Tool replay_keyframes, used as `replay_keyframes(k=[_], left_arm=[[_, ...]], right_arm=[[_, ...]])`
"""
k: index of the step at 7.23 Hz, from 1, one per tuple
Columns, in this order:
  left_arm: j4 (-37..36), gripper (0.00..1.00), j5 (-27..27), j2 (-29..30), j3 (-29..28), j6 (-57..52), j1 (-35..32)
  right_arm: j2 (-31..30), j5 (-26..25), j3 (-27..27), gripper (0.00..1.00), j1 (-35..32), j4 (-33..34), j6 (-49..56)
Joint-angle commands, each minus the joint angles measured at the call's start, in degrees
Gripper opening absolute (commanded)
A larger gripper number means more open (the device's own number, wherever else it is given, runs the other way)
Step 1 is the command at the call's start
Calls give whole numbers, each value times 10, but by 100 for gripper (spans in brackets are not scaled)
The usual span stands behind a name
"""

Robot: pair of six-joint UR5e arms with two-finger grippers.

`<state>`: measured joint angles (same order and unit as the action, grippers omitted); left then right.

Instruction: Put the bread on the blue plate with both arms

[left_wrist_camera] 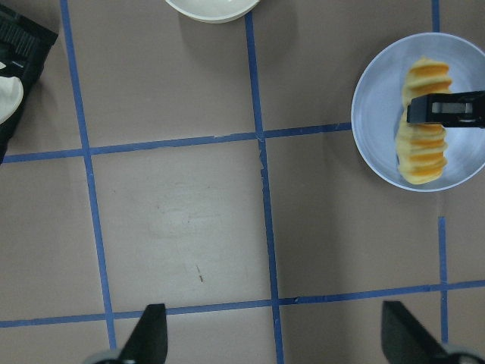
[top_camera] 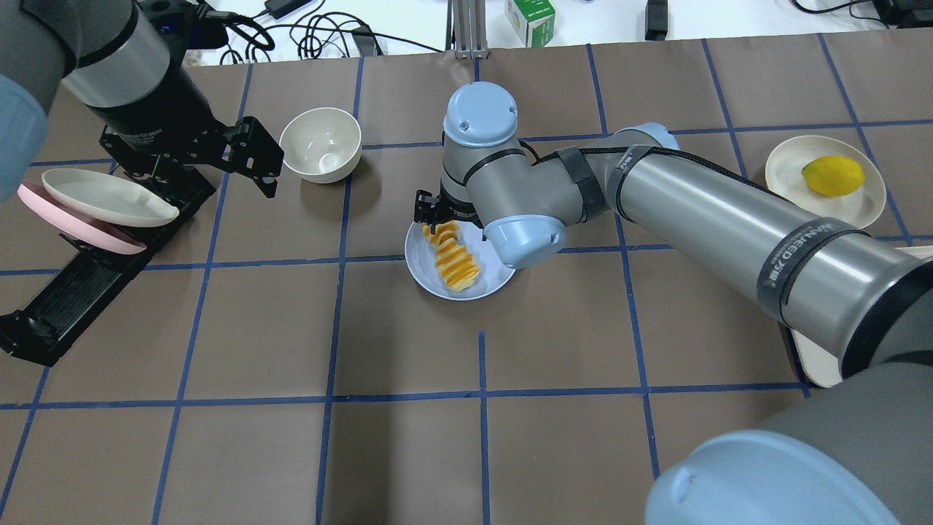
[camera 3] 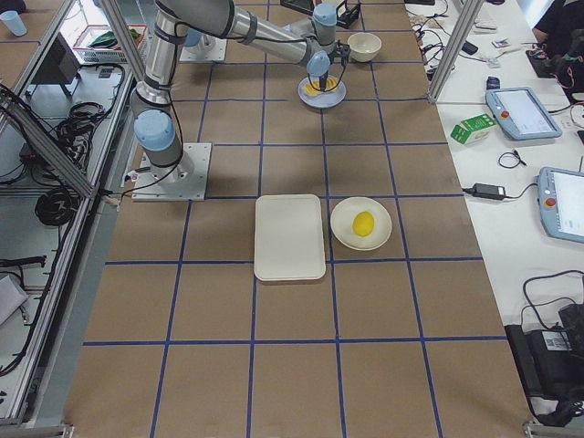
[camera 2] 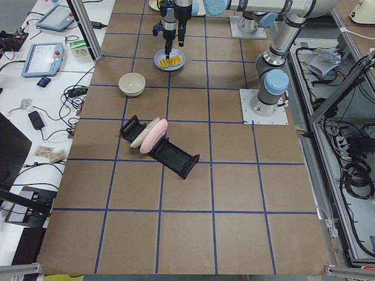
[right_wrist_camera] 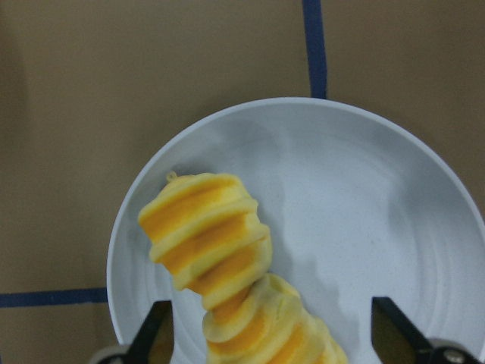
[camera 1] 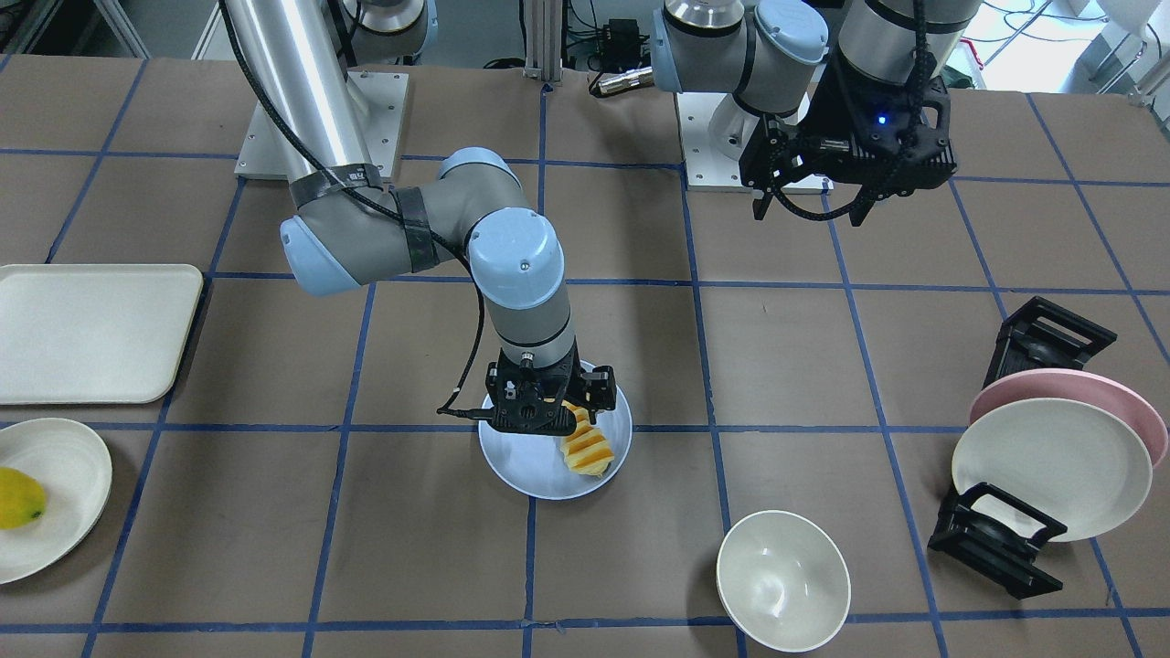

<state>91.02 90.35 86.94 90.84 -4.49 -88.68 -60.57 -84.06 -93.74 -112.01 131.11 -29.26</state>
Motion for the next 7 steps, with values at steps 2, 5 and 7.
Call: replay_keyframes(k=[2, 5, 7], left_arm=[[41, 100, 0, 8, -29, 2, -4], [35, 100, -8, 9, -19, 29, -5], [34, 100, -3, 10, -19, 28, -5]], right_arm=[[-70, -15, 2, 100, 51, -89, 63], [-177, -18, -8, 100, 172, -216, 147], [-227, -62, -10, 100, 189, -293, 145]])
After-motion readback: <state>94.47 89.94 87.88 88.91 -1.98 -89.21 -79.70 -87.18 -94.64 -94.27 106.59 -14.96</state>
